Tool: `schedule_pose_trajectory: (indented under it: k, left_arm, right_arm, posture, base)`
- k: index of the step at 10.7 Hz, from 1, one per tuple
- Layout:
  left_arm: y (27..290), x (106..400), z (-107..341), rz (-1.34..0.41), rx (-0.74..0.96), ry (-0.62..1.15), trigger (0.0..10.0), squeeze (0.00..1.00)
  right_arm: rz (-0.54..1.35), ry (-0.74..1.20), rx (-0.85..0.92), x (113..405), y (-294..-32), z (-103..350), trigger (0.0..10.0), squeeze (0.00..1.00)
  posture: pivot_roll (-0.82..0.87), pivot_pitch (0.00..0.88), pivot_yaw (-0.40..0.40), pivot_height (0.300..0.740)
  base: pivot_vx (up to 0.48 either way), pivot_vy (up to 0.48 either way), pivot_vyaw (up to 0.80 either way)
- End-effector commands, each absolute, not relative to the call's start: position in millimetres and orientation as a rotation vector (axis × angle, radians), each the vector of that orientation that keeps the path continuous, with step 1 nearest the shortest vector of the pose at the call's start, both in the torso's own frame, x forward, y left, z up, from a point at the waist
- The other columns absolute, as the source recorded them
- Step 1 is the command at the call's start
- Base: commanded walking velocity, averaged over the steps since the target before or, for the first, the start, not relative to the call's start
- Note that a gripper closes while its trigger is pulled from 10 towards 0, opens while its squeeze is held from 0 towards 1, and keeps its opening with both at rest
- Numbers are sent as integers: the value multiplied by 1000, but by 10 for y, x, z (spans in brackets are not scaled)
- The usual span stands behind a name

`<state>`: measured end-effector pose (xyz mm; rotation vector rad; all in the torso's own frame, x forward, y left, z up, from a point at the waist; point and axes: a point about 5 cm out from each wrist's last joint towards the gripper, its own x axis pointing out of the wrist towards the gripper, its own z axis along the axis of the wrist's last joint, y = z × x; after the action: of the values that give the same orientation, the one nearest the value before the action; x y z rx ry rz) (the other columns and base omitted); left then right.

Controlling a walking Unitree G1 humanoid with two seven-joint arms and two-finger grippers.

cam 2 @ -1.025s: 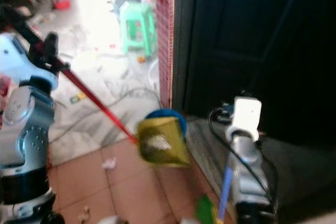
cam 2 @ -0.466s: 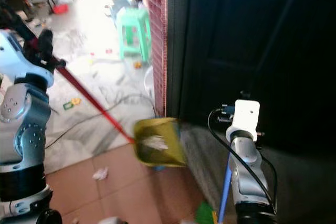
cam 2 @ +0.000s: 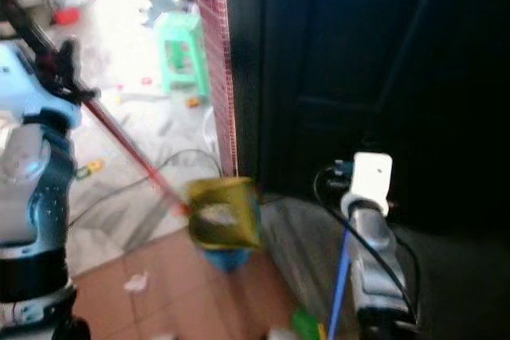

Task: Sweep floor

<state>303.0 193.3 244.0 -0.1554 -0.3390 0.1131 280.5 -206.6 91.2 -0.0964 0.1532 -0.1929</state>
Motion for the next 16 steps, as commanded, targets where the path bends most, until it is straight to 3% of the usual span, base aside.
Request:
schedule_pose_trajectory:
  k: [1, 5, 8, 12, 14, 16]
  left_arm:
    - [2005, 2980, 2629, 133, -144, -439, 10000, 0]
    - [2018, 2963, 2693, 126, -43, -490, 10000, 0]
    - [1746, 2929, 2563, 17, 96, -521, 10000, 0]
    - [1623, 2927, 2540, -36, 172, -566, 10000, 0]
    - [1429, 2865, 2551, -134, 271, -619, 10000, 0]
    - [1031, 2714, 2564, -399, 409, -710, 10000, 0]
  right_arm:
    - [-159, 96, -82, 2878, -1952, 1046, 10000, 0]
    - [-156, 98, -69, 2883, -1960, 1046, 10000, 0]
    - [-152, 95, -68, 2909, -1940, 1055, 10000, 0]
    - [-169, 97, -46, 2917, -1956, 1031, 10000, 0]
    - [-173, 95, -45, 2918, -1967, 1032, 10000, 0]
    - [-177, 84, -46, 2956, -1950, 1045, 10000, 0]
  posture:
    - [-65, 4, 3, 740]
    - [-65, 6, -1, 740]
    - [-69, 1, -4, 740]
    - [-63, 0, 3, 740]
    - [-58, 0, -2, 740]
    - [-49, 0, 13, 740]
  base:
    - [465, 0, 0]
    - [115, 0, 0]
    - [0, 0, 0]
    - [0, 0, 0]
    - [0, 0, 0]
    - [0, 0, 0]
